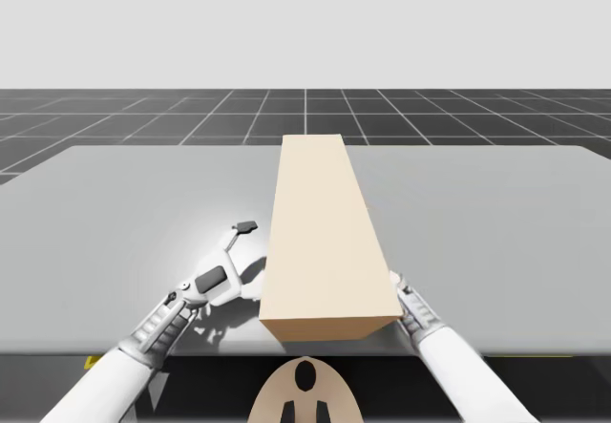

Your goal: Retrieve the object from inside the box.

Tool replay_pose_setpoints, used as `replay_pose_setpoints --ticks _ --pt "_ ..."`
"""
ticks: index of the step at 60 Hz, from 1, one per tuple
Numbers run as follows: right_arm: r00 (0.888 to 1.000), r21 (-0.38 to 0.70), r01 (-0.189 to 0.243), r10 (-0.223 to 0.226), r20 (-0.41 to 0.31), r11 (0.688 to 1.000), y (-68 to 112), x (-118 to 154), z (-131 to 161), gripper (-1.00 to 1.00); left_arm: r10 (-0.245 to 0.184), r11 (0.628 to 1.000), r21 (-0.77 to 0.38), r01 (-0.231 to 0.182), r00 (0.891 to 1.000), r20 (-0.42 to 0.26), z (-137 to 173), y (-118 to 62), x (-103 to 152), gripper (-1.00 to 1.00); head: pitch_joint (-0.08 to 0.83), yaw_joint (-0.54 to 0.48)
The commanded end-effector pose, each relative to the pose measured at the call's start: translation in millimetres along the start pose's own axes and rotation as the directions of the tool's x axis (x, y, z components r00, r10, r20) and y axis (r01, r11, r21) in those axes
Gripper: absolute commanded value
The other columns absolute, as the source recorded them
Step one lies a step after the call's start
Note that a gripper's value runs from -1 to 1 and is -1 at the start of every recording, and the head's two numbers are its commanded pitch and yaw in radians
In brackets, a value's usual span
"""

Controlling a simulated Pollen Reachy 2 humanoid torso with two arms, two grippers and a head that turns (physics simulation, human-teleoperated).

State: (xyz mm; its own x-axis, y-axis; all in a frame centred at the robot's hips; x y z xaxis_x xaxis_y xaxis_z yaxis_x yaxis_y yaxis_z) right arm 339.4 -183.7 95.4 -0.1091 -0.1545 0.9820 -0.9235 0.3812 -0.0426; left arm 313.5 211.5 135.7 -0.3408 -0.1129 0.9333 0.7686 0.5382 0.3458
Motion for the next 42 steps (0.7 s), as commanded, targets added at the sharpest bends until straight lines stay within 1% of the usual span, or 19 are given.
replay_pose_setpoints --ticks 1,5,13,21,24,25,26,27,29,31,32,33,37,39,41,42 --pt "1.000 -0.106 -0.013 0.011 -0.027 0.994 7.7 3 72 1.00 0.011 1.000 -0.007 -0.011 1.000 -0.005 -1 -3.0 -3 -1.00 0.142 -0.09" --pt "0.999 -0.133 -0.035 0.032 -0.024 0.991 7.5 10 91 1.00 0.011 1.000 -0.005 -0.011 1.000 -0.005 -1 -2.1 -3 -1.00 0.138 -0.09" --pt "0.997 -0.181 -0.073 0.067 -0.039 0.981 6.7 21 125 0.98 0.010 1.000 0.006 -0.010 1.000 -0.005 0 0.6 -3 -1.00 0.135 -0.09" --pt "0.995 -0.238 -0.094 0.087 -0.040 0.967 3.1 33 154 0.98 0.009 1.000 0.017 -0.009 1.000 -0.004 1 3.7 -3 -1.00 0.133 -0.09" --pt "0.993 -0.267 -0.114 0.104 -0.054 0.957 -0.5 36 167 0.96 0.008 1.000 0.023 -0.007 1.000 -0.004 2 5.4 -3 -1.00 0.129 -0.09" --pt "0.993 -0.272 -0.114 0.104 -0.053 0.955 -1.2 37 169 0.99 0.008 1.000 0.023 -0.008 1.000 -0.004 2 5.7 -3 -1.00 0.129 -0.09" --pt "0.993 -0.277 -0.114 0.104 -0.051 0.954 -2.1 38 170 0.97 0.008 1.000 0.025 -0.008 1.000 -0.004 2 6.1 -3 -1.00 0.128 -0.09" --pt "0.992 -0.292 -0.123 0.112 -0.052 0.948 -4.8 40 175 0.99 0.008 1.000 0.027 -0.008 1.000 -0.004 3 6.9 -3 -1.00 0.126 -0.09" --pt "0.991 -0.303 -0.129 0.119 -0.054 0.944 -6.7 42 178 0.98 0.008 1.000 0.029 -0.008 1.000 -0.003 3 7.3 -2 -1.00 0.126 -0.09" --pt "0.989 -0.322 -0.147 0.136 -0.058 0.935 -11.9 46 184 0.98 0.007 0.999 0.033 -0.007 1.000 -0.003 4 8.4 -2 -1.00 0.124 -0.09" --pt "0.988 -0.328 -0.157 0.145 -0.059 0.932 -13.7 48 185 0.98 0.007 0.999 0.035 -0.007 1.000 -0.002 4 8.7 -2 -1.00 0.123 -0.09" --pt "0.984 -0.346 -0.179 0.168 -0.060 0.921 -18.9 51 189 1.00 0.008 0.999 0.038 -0.008 1.000 -0.002 5 9.6 -2 -1.00 0.122 -0.09" --pt "0.981 -0.380 -0.193 0.192 -0.041 0.905 -29.9 60 198 1.00 0.007 0.999 0.043 -0.007 1.000 -0.001 6 11.5 -1 -1.00 0.119 -0.09" --pt "0.976 -0.402 -0.216 0.212 -0.055 0.890 -37.0 65 204 1.00 0.008 0.999 0.048 -0.008 1.000 0.000 7 13.1 -1 -1.00 0.118 -0.09" --pt "0.974 -0.414 -0.221 0.217 -0.058 0.883 -41.2 69 208 1.00 0.009 0.999 0.051 -0.009 1.000 0.001 8 14.1 -1 -1.00 0.118 -0.09" --pt "0.972 -0.421 -0.231 0.227 -0.061 0.877 -43.5 71 210 1.00 0.009 0.999 0.054 -0.009 1.000 0.002 8 14.8 -1 -1.00 0.118 -0.09"
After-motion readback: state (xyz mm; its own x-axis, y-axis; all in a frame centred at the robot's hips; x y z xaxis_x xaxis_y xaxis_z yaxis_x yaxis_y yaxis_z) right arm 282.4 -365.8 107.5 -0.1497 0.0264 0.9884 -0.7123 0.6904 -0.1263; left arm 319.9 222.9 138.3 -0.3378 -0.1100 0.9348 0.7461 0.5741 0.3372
